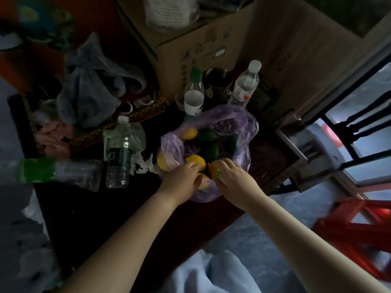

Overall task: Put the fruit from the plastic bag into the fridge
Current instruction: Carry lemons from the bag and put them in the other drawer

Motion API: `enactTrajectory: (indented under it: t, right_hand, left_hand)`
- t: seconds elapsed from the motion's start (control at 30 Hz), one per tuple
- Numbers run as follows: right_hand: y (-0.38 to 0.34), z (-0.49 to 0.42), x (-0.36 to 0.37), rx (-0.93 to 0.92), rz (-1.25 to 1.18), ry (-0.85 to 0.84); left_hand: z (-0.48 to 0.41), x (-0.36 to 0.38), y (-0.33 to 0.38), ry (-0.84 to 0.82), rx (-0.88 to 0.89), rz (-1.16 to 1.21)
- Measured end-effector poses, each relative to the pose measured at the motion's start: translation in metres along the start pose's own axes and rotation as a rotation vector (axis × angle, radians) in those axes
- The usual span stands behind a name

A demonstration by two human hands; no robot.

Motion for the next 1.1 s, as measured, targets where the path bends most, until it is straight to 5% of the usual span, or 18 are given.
enactTrajectory:
  t: [0.57,0.87,1.1]
  right_hand:
    - [-0.011,-0.080,0.062,-0.163,0.103,-0.247]
    - [-0.013,-0.091,0.078,-0.236,0.147,-0.302]
    - [-0.001,-0.092,0.084,-0.212,0.191,-0.318]
  left_hand:
    - [0.036,0.032,-0.014,0.012,-0.130,-0.015]
    - [0.032,0.026,-0.025,0.220,-0.332,0.113]
    - [0.021,0.049,-0.030,0.136,-0.373,0.106]
Point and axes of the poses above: each hand's wrist, its own z-axis away from the middle knuckle, its own x-axis out of the palm, y = z × x, the point moved 10 cm from there along -z, towards the middle knuckle, and after that the axes turned 9 degrees about x, right-handed, at the moved point
